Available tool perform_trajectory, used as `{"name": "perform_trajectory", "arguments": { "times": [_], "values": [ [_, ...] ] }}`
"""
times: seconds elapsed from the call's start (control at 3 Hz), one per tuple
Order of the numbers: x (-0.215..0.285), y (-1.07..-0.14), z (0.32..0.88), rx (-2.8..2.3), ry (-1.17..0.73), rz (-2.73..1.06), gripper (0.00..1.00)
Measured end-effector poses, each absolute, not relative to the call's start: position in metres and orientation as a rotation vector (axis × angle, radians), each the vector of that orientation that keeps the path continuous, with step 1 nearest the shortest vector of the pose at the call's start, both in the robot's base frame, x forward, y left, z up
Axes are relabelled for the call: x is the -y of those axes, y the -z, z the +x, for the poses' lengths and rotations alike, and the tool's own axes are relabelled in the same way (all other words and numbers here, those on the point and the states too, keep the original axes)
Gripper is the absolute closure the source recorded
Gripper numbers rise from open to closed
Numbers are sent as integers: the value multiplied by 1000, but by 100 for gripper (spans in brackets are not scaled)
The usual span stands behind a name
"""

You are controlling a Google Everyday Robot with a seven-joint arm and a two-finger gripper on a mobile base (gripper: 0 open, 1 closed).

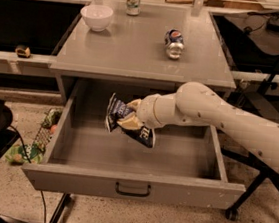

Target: Pick blue chip bag from top drawer and place on counter

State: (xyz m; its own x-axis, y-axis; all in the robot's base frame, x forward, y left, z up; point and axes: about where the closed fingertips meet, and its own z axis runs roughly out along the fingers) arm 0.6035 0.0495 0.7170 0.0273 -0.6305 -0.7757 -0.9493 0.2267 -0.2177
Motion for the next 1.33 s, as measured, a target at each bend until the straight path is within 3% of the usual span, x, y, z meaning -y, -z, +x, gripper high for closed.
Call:
{"name": "perform_trajectory", "arguments": {
  "times": [0.67, 1.33],
  "values": [
    [26, -818, 581, -1615, -204, -1373, 100],
    [14, -840, 592, -1574, -155, -1414, 100]
  ]
}}
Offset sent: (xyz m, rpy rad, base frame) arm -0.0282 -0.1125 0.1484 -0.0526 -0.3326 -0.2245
